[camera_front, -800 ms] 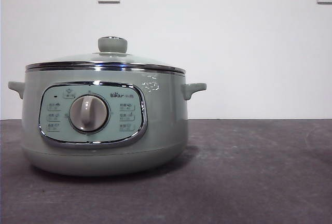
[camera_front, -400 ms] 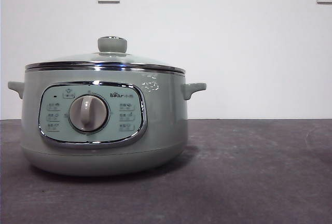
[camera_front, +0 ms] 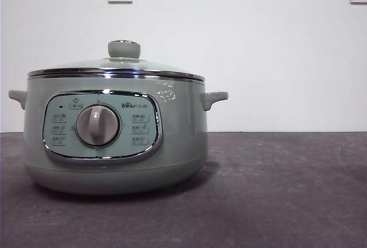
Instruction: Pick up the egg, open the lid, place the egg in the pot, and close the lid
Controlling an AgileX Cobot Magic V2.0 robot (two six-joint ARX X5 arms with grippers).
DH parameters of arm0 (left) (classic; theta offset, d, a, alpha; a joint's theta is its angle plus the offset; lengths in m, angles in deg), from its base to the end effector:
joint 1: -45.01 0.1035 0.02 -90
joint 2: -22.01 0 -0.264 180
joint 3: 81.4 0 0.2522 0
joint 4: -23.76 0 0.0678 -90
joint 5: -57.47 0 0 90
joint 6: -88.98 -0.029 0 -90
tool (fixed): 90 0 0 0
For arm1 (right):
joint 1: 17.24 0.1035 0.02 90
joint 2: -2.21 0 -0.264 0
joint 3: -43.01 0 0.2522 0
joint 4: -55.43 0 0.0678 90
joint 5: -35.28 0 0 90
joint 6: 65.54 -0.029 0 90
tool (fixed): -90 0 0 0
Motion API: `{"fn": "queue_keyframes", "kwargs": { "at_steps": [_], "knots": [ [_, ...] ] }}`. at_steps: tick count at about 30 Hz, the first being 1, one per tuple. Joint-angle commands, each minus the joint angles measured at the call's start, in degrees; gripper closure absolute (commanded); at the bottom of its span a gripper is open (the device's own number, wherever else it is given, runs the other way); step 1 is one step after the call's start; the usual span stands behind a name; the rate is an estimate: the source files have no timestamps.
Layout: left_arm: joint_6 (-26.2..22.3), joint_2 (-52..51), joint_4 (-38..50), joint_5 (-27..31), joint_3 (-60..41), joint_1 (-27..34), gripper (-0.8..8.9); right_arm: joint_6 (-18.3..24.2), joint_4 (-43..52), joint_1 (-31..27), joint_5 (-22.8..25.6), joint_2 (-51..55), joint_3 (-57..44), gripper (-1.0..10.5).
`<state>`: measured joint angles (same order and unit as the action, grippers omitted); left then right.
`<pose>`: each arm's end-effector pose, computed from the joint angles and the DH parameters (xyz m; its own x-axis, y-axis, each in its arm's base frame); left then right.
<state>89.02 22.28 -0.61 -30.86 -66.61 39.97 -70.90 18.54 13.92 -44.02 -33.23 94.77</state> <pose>0.0952 -0.0075 0.1514 0.9836 -0.0575 -0.1710 0.0591 0.9982 0.0043 0.1201 0.0663 0.2936 0.8833 0.3171 -0.3452 -0.3300 0.9437 0.0225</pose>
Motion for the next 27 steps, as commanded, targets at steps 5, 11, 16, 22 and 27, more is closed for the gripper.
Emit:
{"fn": "queue_keyframes", "kwargs": {
  "at_steps": [5, 11, 16, 22, 27],
  "knots": [
    [0.35, -0.15, 0.09, -0.33, -0.83, 0.13, 8.17, 2.97, -3.54, -0.55, 0.33, 1.57, -0.46, 9.5],
    [0.35, -0.15, 0.11, -0.31, -0.83, 0.13, 8.17, 5.07, -3.61, -10.88, -6.69, 7.74, -1.84, 9.5],
    [0.35, -0.15, 0.11, -0.31, -0.83, 0.13, 8.17, 5.09, 2.99, -20.41, -11.28, 15.15, -8.46, 9.5],
    [0.35, -0.15, 0.11, -0.31, -0.83, 0.13, 8.17, 5.05, 9.88, -25.77, -12.72, 24.70, -19.98, 9.5],
    [0.35, -0.15, 0.11, -0.31, -0.83, 0.13, 8.17, 4.15, 12.28, -26.51, -15.41, 30.73, -28.79, 9.5]
  ]
}}
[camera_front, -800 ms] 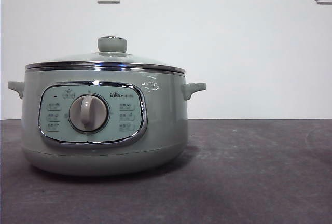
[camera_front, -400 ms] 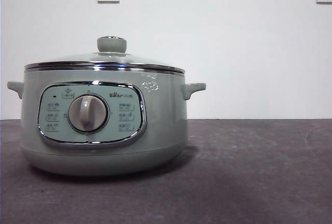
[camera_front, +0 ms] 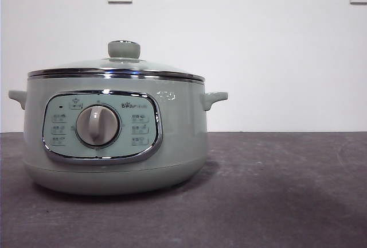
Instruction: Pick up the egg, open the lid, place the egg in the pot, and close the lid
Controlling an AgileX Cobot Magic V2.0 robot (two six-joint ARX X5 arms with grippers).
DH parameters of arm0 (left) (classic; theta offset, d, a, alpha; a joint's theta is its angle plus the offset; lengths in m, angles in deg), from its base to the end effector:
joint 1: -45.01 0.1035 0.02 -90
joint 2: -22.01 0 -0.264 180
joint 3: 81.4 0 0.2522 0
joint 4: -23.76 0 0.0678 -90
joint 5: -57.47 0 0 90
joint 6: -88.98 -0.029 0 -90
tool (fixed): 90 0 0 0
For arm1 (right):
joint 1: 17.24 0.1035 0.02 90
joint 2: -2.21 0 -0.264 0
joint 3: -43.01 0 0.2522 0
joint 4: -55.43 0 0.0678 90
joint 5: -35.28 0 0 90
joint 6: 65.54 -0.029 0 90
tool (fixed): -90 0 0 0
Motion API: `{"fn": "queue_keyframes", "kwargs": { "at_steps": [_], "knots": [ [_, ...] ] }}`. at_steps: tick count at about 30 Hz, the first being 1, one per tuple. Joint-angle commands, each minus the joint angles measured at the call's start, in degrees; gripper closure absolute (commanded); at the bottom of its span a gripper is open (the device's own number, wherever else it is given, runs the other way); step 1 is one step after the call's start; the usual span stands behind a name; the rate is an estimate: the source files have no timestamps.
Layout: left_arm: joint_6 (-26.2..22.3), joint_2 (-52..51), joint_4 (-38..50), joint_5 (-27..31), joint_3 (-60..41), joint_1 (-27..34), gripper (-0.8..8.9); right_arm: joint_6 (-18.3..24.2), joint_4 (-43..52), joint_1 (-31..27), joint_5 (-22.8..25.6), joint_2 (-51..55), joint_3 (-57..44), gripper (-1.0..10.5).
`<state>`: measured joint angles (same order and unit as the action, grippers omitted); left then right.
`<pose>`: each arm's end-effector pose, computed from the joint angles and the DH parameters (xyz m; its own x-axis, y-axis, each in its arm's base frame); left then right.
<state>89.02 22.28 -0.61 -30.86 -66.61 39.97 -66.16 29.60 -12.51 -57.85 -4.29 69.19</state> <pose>0.0952 -0.0075 0.1514 0.9836 -0.0575 -0.1710 0.0591 0.9982 0.0043 0.0909 0.0091 0.2080 0.9849 0.1363 -0.1070 -0.1353 0.9907 0.0166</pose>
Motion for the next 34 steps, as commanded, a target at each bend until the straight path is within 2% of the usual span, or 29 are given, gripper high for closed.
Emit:
{"fn": "queue_keyframes", "kwargs": {
  "at_steps": [1, 7, 14, 18, 34],
  "knots": [
    [0.35, -0.15, 0.11, -0.31, -0.83, 0.13, 8.17, -1.22, 1.46, -0.09, -1.95, 2.97, -4.79, 9.5],
    [0.35, -0.15, 0.11, -0.33, -0.83, 0.13, 8.17, -3.85, 1.46, -0.09, -1.90, 6.45, -9.99, 9.5],
    [0.35, -0.15, 0.11, -0.31, -0.83, 0.13, 8.17, -4.68, 1.07, -0.07, -1.88, 6.45, -11.80, 9.5],
    [0.35, -0.15, 0.15, -0.31, -0.83, 0.13, 8.17, -7.52, 1.16, -0.04, -1.86, 6.01, -11.76, 9.5],
    [0.35, -0.15, 0.15, -0.31, -0.83, 0.13, 8.17, -7.45, 1.11, -0.07, -0.94, 5.75, -11.74, 9.5]
  ]
}}
